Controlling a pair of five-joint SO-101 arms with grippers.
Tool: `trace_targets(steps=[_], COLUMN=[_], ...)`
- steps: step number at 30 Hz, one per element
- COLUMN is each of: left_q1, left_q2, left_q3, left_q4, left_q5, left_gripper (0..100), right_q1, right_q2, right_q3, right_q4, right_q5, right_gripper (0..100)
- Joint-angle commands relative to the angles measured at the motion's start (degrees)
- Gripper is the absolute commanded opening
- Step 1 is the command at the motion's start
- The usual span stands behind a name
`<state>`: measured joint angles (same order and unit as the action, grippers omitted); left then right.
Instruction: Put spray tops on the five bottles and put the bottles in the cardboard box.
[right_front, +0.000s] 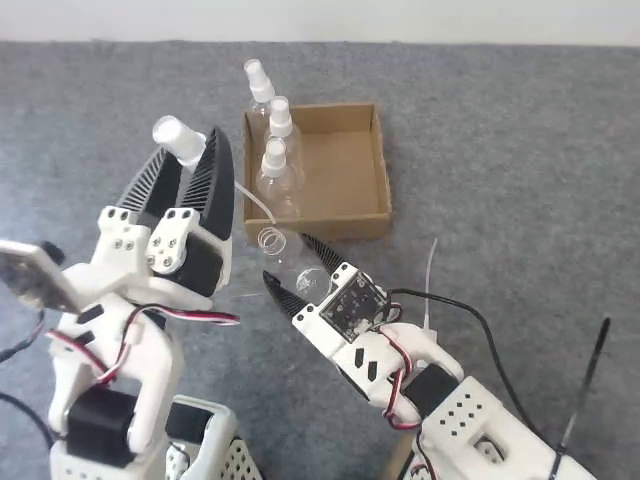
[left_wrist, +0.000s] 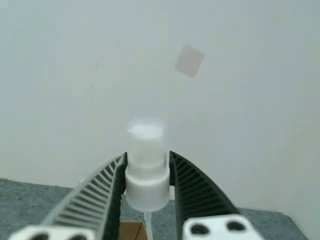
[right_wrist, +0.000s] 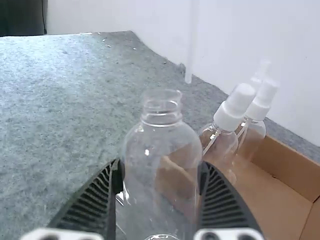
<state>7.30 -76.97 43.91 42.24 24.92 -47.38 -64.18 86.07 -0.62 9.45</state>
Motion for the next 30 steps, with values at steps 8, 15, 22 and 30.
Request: trace_targets(steps=[8,15,22,30], left_q1=[0.09,0.0,-0.09,0.26], left_q2=[-5.63,-9.14,-9.32,-9.49], left_q3=[-1.36,2.59,5.85,11.82], left_q4=[3.52,3.34,3.25,-1.41], left_q5=[0.35,0.26,-0.44,-2.11], left_gripper=[1,1,1,1], right_q1=[0.04,0.04,-0.04,-0.04], right_q2=[-1.45,-1.89,-1.89,-1.98], right_q3=[-0.88,-0.7,-0.62,-0.62], right_q4=[-1.54,-1.54,-1.54,-1.54], right_q5=[0.79,0.7,0.7,0.7], right_gripper=[5.1,5.1,5.1,5.1])
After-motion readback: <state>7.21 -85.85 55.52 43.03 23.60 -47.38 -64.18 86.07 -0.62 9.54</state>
